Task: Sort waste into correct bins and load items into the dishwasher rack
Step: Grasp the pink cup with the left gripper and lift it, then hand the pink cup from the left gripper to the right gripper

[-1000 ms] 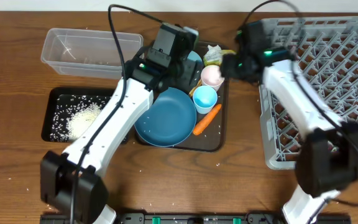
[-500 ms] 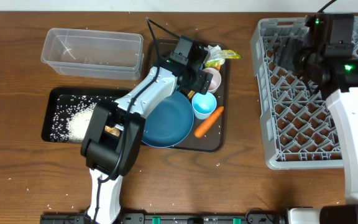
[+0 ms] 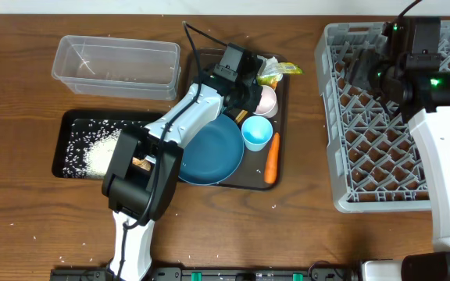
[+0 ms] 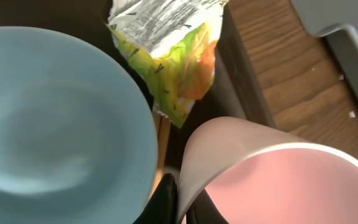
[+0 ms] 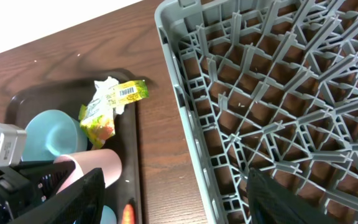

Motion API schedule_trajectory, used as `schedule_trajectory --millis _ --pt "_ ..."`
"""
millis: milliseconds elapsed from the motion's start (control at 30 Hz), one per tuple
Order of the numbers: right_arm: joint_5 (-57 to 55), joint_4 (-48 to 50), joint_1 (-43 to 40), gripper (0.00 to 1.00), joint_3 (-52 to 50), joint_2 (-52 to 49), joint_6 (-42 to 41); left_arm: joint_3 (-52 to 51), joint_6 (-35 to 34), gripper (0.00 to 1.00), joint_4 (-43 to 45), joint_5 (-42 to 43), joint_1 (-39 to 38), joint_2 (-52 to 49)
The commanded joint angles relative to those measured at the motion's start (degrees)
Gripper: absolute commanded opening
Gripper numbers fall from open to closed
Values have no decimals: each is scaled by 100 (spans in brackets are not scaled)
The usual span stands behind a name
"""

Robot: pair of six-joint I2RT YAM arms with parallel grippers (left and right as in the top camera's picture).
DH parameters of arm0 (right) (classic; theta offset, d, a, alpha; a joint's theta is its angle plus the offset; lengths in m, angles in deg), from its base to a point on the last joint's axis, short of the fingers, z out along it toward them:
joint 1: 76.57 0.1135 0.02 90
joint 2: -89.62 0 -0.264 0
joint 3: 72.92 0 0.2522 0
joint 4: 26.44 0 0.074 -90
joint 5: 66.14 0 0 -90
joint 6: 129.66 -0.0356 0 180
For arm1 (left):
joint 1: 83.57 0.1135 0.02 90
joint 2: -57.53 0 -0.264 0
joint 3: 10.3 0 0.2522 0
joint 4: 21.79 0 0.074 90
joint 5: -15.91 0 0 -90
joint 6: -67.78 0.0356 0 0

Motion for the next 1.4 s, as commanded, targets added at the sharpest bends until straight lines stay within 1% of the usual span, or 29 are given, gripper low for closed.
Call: schedule_trajectory --millis 0,100,167,233,300,400,467,567,667,767,900,1067,1233,1367 --pt "-59 -24 -11 68 -15 -28 114 188 -249 6 -125 476 59 555" --pt "7 -22 -4 71 -33 -90 111 188 -468 6 -328 1029 240 986" --pt "256 59 -4 73 -74 -205 157 188 -483 6 -428 1692 461 1285" --pt "789 221 -7 75 -118 -352 461 188 -501 6 -446 2433 726 1504" --pt "1674 468 -7 77 -173 -535 835 188 -503 6 -417 3176 1016 1628" --pt "3453 981 -4 81 -210 -841 1362 184 -505 6 -380 4323 1502 1646" --pt "4516 1429 -4 84 -212 -1054 1491 166 -501 6 -378 4959 1773 1596" --pt "5735 2133 22 86 -212 -1346 1486 164 -496 6 -352 5792 2100 1508" --pt "6891 2865 92 88 -212 -1569 1482 162 -474 6 -352 6002 2262 1456" --pt "7611 3460 234 90 -212 -1703 1399 157 -476 6 -302 6004 2326 1403" --pt "7685 3692 457 93 -212 -1711 1397 157 -476 6 -236 6002 2321 1392" --pt "7919 4002 761 93 -212 -1711 1394 157 -479 6 -221 6004 2323 1392" --pt "7912 4046 1038 93 -212 -1711 1399 157 -503 6 -223 6008 2317 1392" --pt "7827 4087 1235 91 -212 -1711 1401 157 -522 6 -184 6266 2288 1392"
